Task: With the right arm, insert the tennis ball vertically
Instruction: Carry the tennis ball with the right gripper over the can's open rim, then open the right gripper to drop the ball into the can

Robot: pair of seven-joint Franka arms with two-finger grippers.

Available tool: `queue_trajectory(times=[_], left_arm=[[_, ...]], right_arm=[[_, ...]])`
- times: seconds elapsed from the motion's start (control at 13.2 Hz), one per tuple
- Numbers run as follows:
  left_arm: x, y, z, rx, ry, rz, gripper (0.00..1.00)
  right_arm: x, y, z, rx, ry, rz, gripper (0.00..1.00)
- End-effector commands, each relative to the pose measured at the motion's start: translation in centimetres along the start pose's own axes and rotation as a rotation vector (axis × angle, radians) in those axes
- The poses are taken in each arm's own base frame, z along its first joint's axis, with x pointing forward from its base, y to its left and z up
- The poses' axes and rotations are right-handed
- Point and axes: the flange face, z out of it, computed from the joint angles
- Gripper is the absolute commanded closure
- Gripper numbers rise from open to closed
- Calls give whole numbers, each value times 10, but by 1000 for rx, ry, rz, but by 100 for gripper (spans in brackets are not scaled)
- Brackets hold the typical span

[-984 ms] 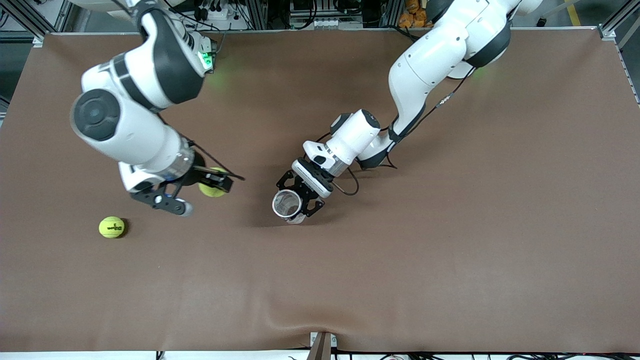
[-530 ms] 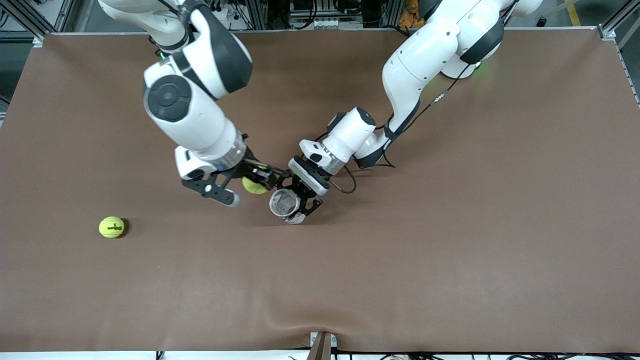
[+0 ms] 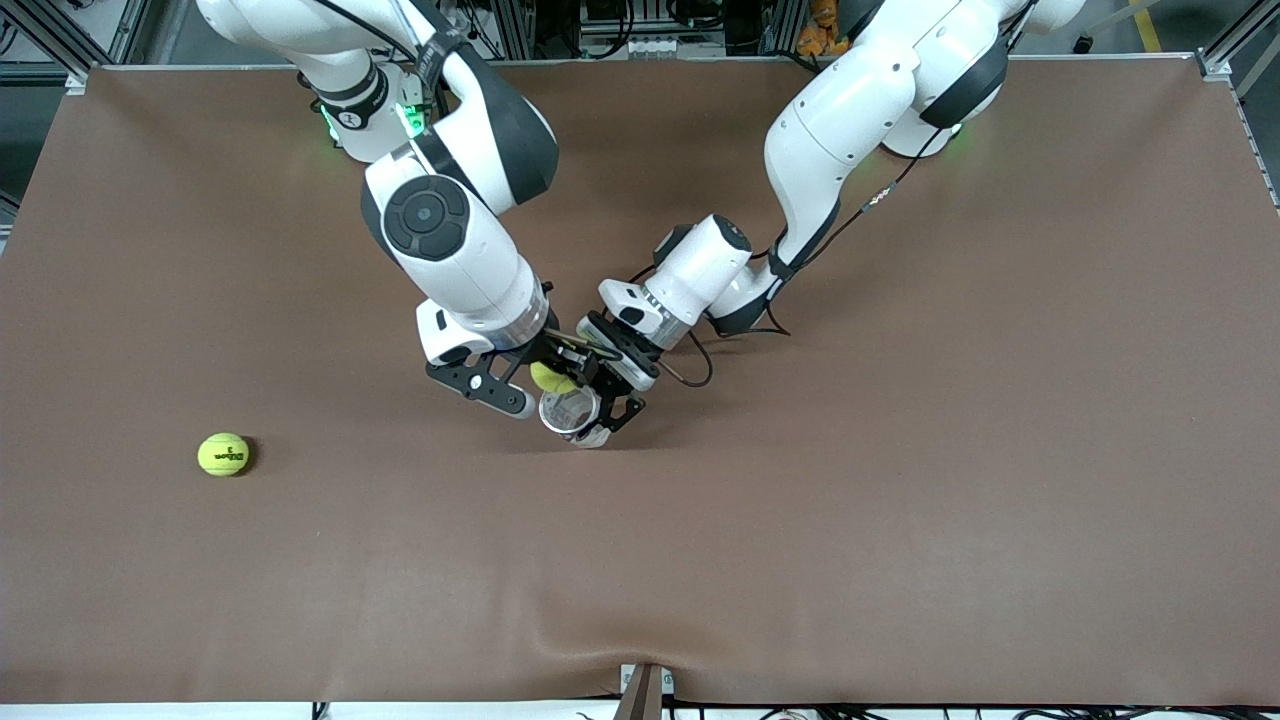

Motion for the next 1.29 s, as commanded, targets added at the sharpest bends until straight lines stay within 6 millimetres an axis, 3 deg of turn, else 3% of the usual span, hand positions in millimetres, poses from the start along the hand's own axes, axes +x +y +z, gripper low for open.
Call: queue_trajectory(times=[0.0, 0.23, 0.98, 1.06, 1.13, 1.21], left_arm=[[-8, -1, 6, 9, -13, -25, 37], [-9, -1, 7, 9, -13, -24, 36], [-8, -1, 8, 9, -9, -26, 36], [-9, -1, 8, 9, -10, -25, 36], [-7, -2, 8, 10, -6, -27, 36], [-9, 1, 9, 7, -8, -26, 36]], right_arm=[[5, -7, 9, 8, 32, 16, 100], [8, -10, 21, 14, 49, 11, 100], [15, -9, 32, 11, 69, 11, 99], [15, -9, 34, 9, 67, 12, 95], [15, -9, 34, 10, 68, 20, 83], [15, -9, 34, 10, 69, 27, 47]])
